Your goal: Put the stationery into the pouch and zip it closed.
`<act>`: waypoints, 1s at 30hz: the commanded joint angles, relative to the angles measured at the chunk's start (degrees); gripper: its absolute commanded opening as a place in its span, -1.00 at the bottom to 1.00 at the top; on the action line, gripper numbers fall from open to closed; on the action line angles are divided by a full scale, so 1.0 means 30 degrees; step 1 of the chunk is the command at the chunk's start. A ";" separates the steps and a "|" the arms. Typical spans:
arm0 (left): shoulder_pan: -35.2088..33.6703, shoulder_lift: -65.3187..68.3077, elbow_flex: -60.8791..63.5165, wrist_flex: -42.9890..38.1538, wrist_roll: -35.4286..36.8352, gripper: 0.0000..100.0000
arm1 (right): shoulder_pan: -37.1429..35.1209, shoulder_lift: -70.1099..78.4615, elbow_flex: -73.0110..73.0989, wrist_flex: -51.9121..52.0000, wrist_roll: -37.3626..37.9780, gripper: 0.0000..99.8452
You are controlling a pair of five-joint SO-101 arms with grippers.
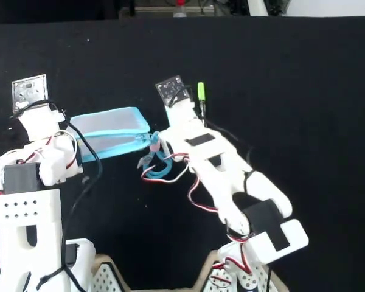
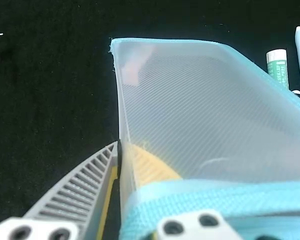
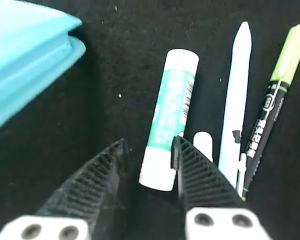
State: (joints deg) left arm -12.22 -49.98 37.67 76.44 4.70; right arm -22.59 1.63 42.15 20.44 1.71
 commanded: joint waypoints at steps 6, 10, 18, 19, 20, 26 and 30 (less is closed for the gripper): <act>-0.0220 0.0469 0.0425 0.0059 -0.0205 -0.94 | 0.0147 -0.0015 -0.1275 0.0850 -0.1758 -0.72; -0.0220 0.0469 0.0425 0.0059 -0.0205 -0.94 | 0.0176 -0.0015 -0.1275 0.0908 -0.2344 -0.72; -0.0249 0.0469 0.0425 0.0059 -0.0205 -0.94 | 0.0205 -0.0015 -0.1275 0.0908 -0.2520 -0.71; -0.0249 0.0469 0.0425 0.0088 -0.0205 -0.94 | 0.0205 -0.0015 -0.1275 0.0938 -0.2520 -0.71; -0.0249 0.0469 0.0425 0.0088 -0.0205 -0.94 | 0.0205 -0.0015 -0.1275 0.0938 -0.2549 -0.71; -0.0249 0.0469 0.0454 0.0088 -0.0205 -0.94 | 0.0205 -0.0044 -0.1275 0.0938 -0.3048 -0.60; -0.0249 0.0469 0.0454 0.0088 -0.0205 -0.94 | 0.0147 -0.0073 -0.1421 0.1612 -0.3223 -0.47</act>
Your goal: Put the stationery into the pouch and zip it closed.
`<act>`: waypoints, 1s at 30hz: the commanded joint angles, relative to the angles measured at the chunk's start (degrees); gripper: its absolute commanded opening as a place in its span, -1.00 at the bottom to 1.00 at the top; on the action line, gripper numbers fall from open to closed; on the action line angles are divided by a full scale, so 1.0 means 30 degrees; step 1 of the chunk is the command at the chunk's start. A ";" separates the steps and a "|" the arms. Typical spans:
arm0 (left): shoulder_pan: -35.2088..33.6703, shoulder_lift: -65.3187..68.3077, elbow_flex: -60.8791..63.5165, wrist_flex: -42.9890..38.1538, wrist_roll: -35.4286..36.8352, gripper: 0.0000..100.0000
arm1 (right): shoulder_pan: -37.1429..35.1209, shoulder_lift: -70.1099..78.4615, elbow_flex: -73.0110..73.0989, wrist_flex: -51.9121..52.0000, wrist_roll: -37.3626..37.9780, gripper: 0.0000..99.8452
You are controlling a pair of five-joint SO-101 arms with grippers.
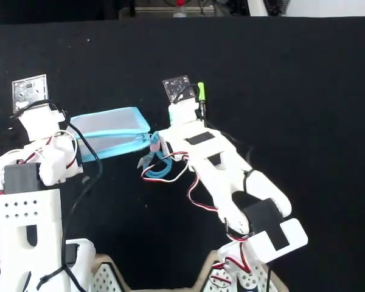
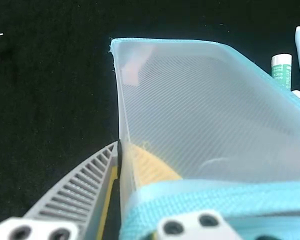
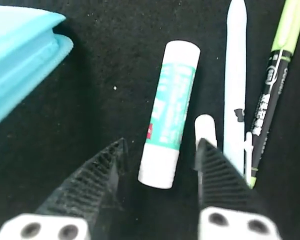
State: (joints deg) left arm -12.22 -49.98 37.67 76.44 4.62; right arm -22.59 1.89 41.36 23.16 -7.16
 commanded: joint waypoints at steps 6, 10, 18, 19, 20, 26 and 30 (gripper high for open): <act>-0.0249 0.0469 0.0454 0.0088 -0.0176 -0.94 | 0.0117 -0.0103 -0.1158 0.0703 -0.0234 -0.55; -0.0249 0.0469 0.0454 0.0088 -0.0176 -0.94 | 0.0088 -0.0103 -0.1158 0.0615 -0.0234 -0.62; -0.0249 0.0469 0.0454 0.0088 -0.0176 -0.94 | 0.0176 -0.0073 -0.1509 0.0410 0.0733 -0.63; -0.0249 0.0469 0.0454 0.0088 -0.0176 -0.94 | 0.0147 -0.0044 -0.1509 0.0410 0.0703 -0.63; -0.0249 0.0469 0.0454 0.0088 -0.0176 -0.94 | 0.0147 0.0103 -0.1538 0.0440 0.0703 -0.63; -0.0249 0.0469 0.0454 0.0088 -0.0176 -0.94 | 0.0264 0.1919 -0.4234 0.3487 -0.0264 -0.63; -0.0249 0.0469 0.0454 0.0088 -0.0176 -0.94 | 0.0293 0.2652 -0.4908 0.3985 -0.0234 -0.63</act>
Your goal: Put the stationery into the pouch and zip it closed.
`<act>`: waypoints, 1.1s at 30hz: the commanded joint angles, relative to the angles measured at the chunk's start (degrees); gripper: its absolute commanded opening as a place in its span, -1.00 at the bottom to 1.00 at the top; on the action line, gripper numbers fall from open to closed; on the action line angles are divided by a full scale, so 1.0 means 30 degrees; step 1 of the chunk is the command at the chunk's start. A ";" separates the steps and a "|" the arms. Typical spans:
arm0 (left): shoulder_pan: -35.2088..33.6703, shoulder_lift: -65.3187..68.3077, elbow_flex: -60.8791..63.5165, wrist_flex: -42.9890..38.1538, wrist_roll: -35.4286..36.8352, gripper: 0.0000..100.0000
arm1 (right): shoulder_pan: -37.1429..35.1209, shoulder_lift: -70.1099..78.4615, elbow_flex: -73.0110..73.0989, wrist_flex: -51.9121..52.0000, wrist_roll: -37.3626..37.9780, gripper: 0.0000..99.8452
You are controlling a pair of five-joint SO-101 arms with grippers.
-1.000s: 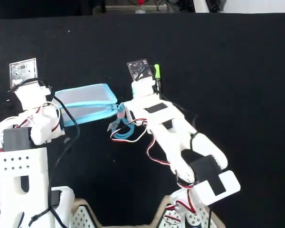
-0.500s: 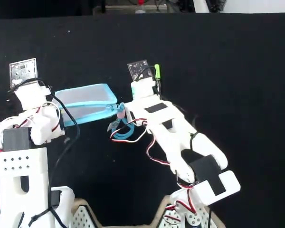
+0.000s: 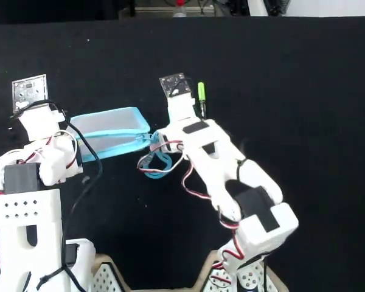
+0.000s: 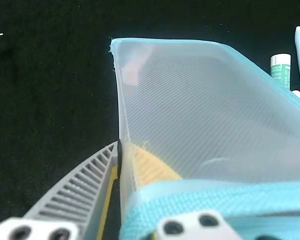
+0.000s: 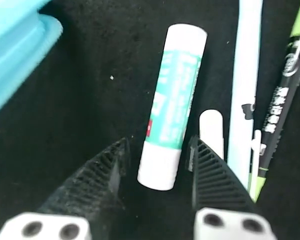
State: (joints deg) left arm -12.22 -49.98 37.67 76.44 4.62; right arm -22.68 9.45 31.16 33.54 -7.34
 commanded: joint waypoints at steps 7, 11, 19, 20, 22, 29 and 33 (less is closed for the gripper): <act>-0.0249 0.0469 0.0454 0.0088 -0.0176 -0.94 | 0.0352 0.0132 -0.1421 0.0645 -0.0147 -0.90; -0.0249 0.0469 0.0454 0.0088 -0.0176 -0.94 | 0.0967 -0.0044 -0.1509 0.1348 -0.0147 -0.98; -0.0249 0.0469 0.0454 0.0088 -0.0176 -0.94 | 0.5392 -0.7194 -0.2066 0.7971 0.4103 -0.97; -0.0249 0.0469 0.0454 0.0088 -0.0176 -0.94 | 0.6183 -0.8161 -0.1978 0.8703 0.5011 -0.97; -0.0249 0.0469 0.0454 0.0088 -0.0176 -0.94 | 0.8029 -0.9861 -0.1451 0.9788 0.6769 -0.97; -0.0249 0.0469 0.0454 0.0088 -0.0176 -0.94 | 1.3773 -1.1824 0.4117 0.8996 1.3451 -0.97; -0.0161 0.0469 0.0454 0.0088 -0.0176 -0.94 | 1.5473 -1.0681 0.6930 0.6535 1.5209 -0.97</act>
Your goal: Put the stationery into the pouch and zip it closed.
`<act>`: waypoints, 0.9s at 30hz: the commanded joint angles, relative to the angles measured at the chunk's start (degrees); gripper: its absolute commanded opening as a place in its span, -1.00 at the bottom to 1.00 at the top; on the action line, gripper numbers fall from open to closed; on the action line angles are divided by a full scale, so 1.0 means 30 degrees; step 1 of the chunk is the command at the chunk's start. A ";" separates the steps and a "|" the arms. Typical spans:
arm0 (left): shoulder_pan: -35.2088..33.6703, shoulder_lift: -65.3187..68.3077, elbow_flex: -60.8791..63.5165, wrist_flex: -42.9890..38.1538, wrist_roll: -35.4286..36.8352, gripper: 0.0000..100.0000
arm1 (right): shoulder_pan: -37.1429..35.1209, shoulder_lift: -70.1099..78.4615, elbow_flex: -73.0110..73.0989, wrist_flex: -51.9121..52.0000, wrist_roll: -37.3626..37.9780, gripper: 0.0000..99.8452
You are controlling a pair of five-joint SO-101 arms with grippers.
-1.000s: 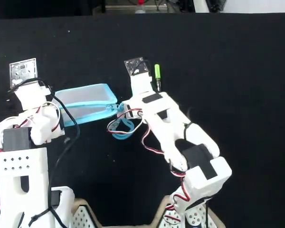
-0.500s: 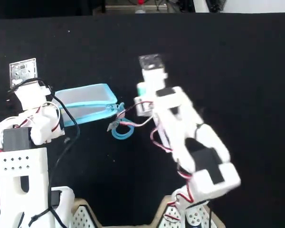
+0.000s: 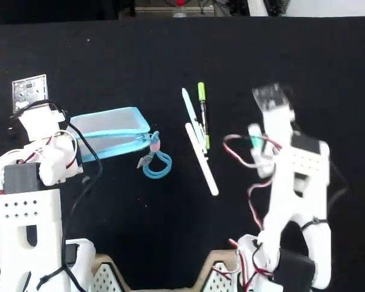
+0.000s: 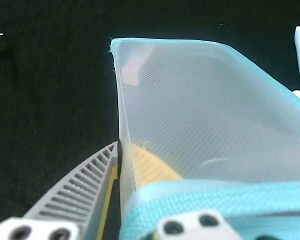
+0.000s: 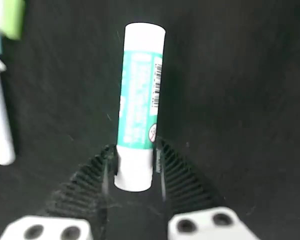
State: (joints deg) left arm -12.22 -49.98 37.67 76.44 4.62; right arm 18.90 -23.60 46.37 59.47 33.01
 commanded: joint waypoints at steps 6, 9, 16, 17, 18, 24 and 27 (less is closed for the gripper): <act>-0.0249 0.0469 0.0454 0.0088 -0.0176 -0.94 | 0.1788 0.2681 0.1714 -0.1495 0.2110 -0.74; -0.0249 0.0469 0.0454 0.0088 -0.0176 -0.94 | 0.1788 0.3150 -0.0073 0.0498 0.2051 -0.65; -0.0249 0.0469 0.0454 0.0088 -0.0205 -0.94 | 0.1319 0.3297 -0.5055 0.5011 0.1319 -0.65; -0.0220 0.0469 0.0454 0.0088 -0.0205 -0.94 | 0.1055 0.3297 -0.5114 0.4835 0.0879 -0.65; -0.0190 0.0469 0.0454 0.0088 -0.0205 -0.94 | 0.0674 0.3297 -0.5084 0.4454 0.0498 -0.65; -0.0249 0.0469 0.0454 0.0088 -0.0205 -0.94 | -0.1524 0.3297 -0.3531 0.1670 -0.0059 -0.65; -0.0249 0.0469 0.0454 0.0088 -0.0205 -0.94 | -0.1553 0.3326 -0.3326 0.0527 -0.0029 -0.65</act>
State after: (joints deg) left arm -12.22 -49.98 37.67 76.44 4.62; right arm 15.21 -13.67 36.53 65.45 33.36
